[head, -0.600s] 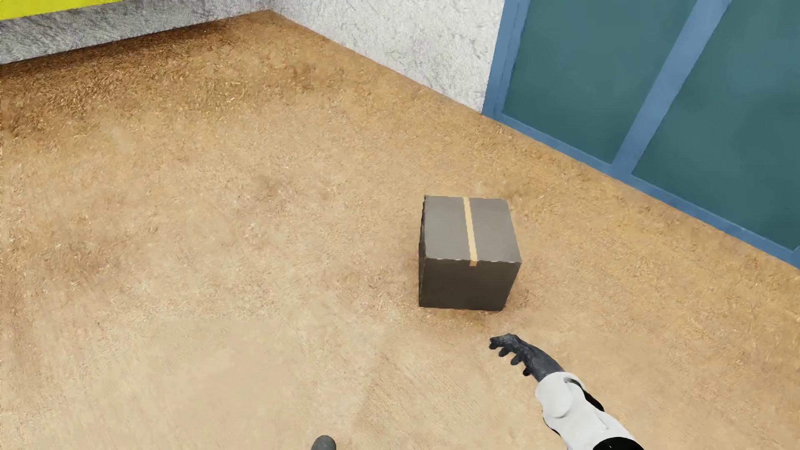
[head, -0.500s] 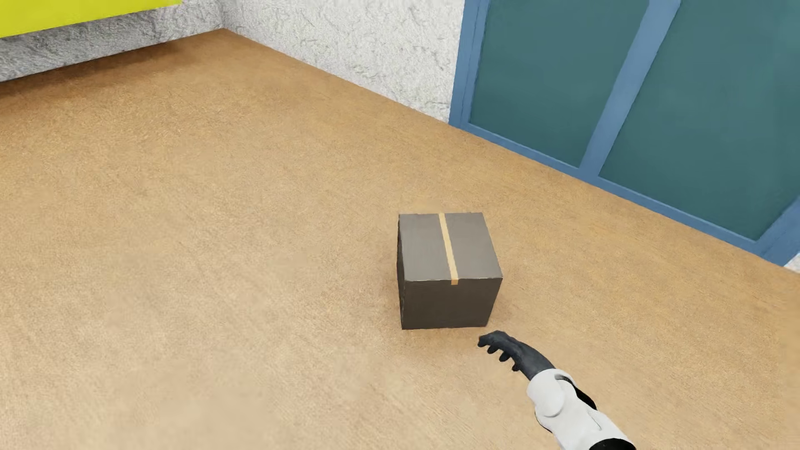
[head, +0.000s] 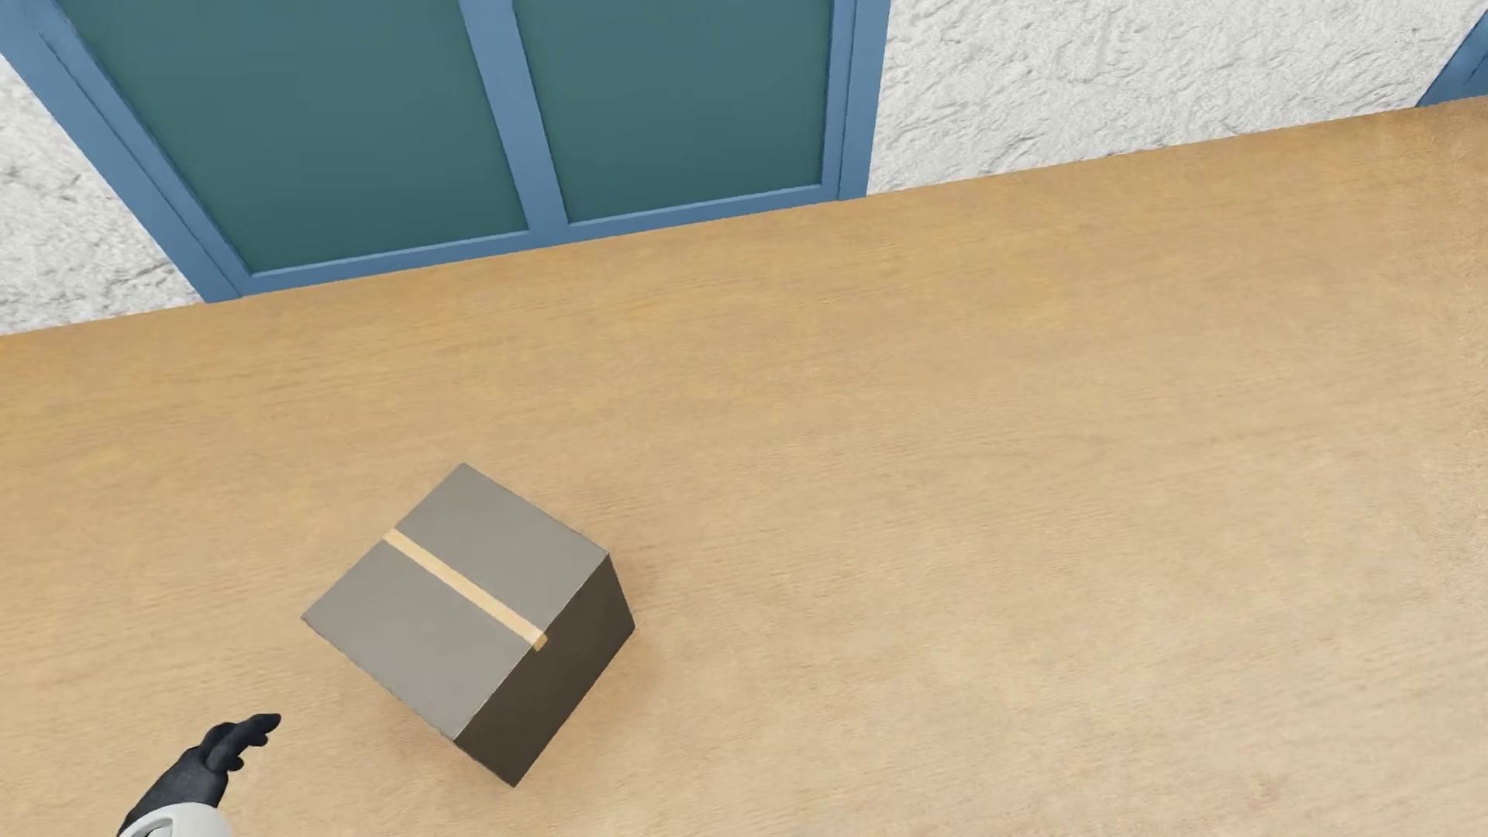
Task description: Sit down on the dark box
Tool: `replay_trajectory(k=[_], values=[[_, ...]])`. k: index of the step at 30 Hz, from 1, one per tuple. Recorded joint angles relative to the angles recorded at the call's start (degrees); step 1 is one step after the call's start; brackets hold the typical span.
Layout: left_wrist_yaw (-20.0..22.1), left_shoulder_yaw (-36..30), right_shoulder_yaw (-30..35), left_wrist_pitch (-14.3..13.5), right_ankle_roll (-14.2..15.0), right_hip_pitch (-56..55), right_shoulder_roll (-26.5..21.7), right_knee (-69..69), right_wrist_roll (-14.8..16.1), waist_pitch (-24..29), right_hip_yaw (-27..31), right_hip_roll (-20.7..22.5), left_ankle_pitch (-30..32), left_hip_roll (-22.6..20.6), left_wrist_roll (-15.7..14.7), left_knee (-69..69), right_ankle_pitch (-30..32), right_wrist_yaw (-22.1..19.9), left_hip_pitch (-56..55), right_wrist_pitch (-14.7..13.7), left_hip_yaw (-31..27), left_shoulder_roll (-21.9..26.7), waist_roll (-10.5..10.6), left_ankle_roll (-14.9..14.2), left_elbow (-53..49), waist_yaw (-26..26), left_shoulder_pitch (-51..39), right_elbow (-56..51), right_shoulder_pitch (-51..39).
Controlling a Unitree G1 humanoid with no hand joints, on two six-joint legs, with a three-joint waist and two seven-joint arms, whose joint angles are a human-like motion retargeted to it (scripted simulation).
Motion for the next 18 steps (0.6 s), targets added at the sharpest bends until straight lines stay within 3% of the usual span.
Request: replay_trajectory(k=[1,2,3,4,5,6,7,8,9,10,11,12,13,14,15,16,17,18], values=[[0.68,-1.18,-1.13,0.69,-0.9,4.8,-0.19,-4.39,1.72,0.99,-0.55,1.46,-0.45,3.53,-1.57,17.37,-0.75,-0.14,-6.5,0.28,-2.31,-1.29,0.56,-6.25,0.69,0.73,0.26,-0.42,0.41],[-0.51,-0.04,-1.16,1.4,-1.05,5.64,-0.51,-2.85,1.09,2.21,-2.48,1.21,-1.04,5.98,-1.99,31.94,-3.52,-1.13,-12.1,1.69,-0.72,-1.78,0.02,-10.0,1.45,2.21,-0.81,-0.56,-0.85],[-1.6,1.41,0.42,0.64,1.7,4.79,-1.72,-1.0,2.74,1.39,-1.73,-0.76,-2.62,6.34,-0.16,40.86,-6.6,-0.34,-17.47,-0.93,1.71,-2.32,-0.77,-8.41,0.58,3.39,0.72,-1.09,-2.48],[-1.88,1.51,2.82,0.37,2.24,6.55,-1.47,-0.6,2.65,1.89,-1.06,-0.65,-5.39,8.72,0.32,45.97,-8.12,-1.1,-20.1,-0.54,0.76,-3.94,-0.53,-7.31,0.04,3.71,3.3,-1.62,-3.91],[-0.81,1.5,4.04,-0.24,3.7,7.13,-0.51,0.54,5.18,2.78,0.58,-1.33,-6.72,8.33,0.18,47.36,-8.88,-2.52,-23.33,-0.85,-3.62,-6.21,-0.6,-7.06,-0.67,4.04,4.98,-2.51,-6.72],[-0.78,0.47,4.79,-0.4,5.38,7.77,0.02,0.34,4.78,3.14,2.65,-1.94,-3.45,7.48,0.63,44.79,-9.15,-2.99,-26.02,-1.55,-6.94,-9.08,-0.22,-5.08,0.2,4.99,5.94,-4.17,-8.63],[-1.95,0.04,6.65,0.05,6.74,7.1,0.78,-0.02,4.99,2.86,3.67,-2.53,-4.72,7.8,0.72,40.14,-10.1,-2.93,-28.84,-3.46,-9.43,-11.06,0.0,-3.31,1.25,5.53,5.81,-7.7,-10.58],[-1.78,0.25,8.6,1.39,8.99,6.39,1.83,-0.22,2.5,3.03,4.27,-2.87,-7.84,8.17,2.96,32.53,-9.92,-2.36,-29.15,-1.77,-10.95,-12.9,0.01,-3.65,0.78,5.79,7.31,-11.1,-11.39],[-2.96,-0.55,12.34,0.11,11.76,4.15,2.21,1.11,3.04,1.81,5.31,-4.64,-3.72,7.56,3.61,19.44,-10.13,-1.12,-27.15,-4.51,-12.35,-14.57,-0.21,-1.48,-0.61,5.79,9.38,-15.05,-11.89],[-1.54,-0.33,15.28,-0.24,13.55,2.26,2.85,1.68,0.18,2.12,5.97,-4.59,-1.24,8.02,5.11,10.76,-10.44,-0.69,-26.53,-6.18,-14.55,-15.7,0.41,-4.32,-0.74,5.26,9.31,-17.44,-13.88],[0.41,-1.62,16.79,4.13,14.33,-0.45,4.02,1.34,0.49,0.46,9.87,-2.7,-0.26,9.0,2.67,7.1,-9.45,5.39,-26.69,-6.23,-19.36,-15.7,1.32,-4.93,-2.54,4.4,10.0,-20.1,-14.26],[0.0,-0.68,19.87,3.57,14.97,-0.8,4.64,0.62,-0.81,2.83,13.95,-0.96,-3.13,10.47,3.4,8.59,-7.07,8.39,-24.1,-7.43,-20.35,-15.48,1.35,-8.18,-2.8,4.79,9.19,-21.86,-16.16],[1.1,-0.88,21.64,2.56,16.35,-5.79,5.79,2.63,-1.22,4.49,15.22,-0.65,-4.98,11.78,4.18,7.75,-4.8,5.72,-24.67,-7.4,-14.89,-14.41,0.38,-8.58,-3.82,3.77,7.68,-23.32,-19.05],[-0.81,-0.35,21.28,4.24,17.78,-13.85,6.64,7.89,-2.67,3.53,13.86,-2.17,-2.34,9.76,7.46,7.28,-4.2,5.33,-27.86,-6.9,-10.01,-13.65,-0.77,-4.79,-5.64,2.33,7.63,-24.16,-19.49],[0.72,-0.54,20.58,-1.65,15.0,-15.22,8.83,9.41,-3.35,5.43,13.67,-1.52,-7.28,11.16,7.03,11.17,-6.21,3.9,-28.9,-6.01,-8.57,-11.72,-1.6,-8.38,-5.64,2.03,7.35,-23.84,-19.68],[2.0,-2.53,19.66,2.86,14.87,-16.14,9.01,12.19,-2.87,7.36,13.05,-4.12,-6.77,9.46,6.89,13.77,-8.93,0.61,-30.62,-1.01,-10.13,-10.62,-1.93,-5.96,-8.26,1.57,7.02,-24.88,-18.82],[2.39,-2.5,19.34,2.7,15.09,-17.1,7.59,17.3,-2.16,8.68,13.24,-5.91,-7.78,8.1,6.37,16.21,-10.37,-1.23,-31.34,-2.58,-10.76,-11.82,-0.93,-2.62,-7.71,2.4,6.16,-24.79,-18.27],[2.94,-0.58,19.56,4.2,15.54,-18.57,6.59,23.0,-2.06,9.8,13.25,-7.77,-6.99,8.33,7.12,19.06,-11.82,-2.97,-33.55,-1.49,-9.85,-11.79,-1.3,-1.6,-7.75,3.26,5.05,-24.92,-17.38]])
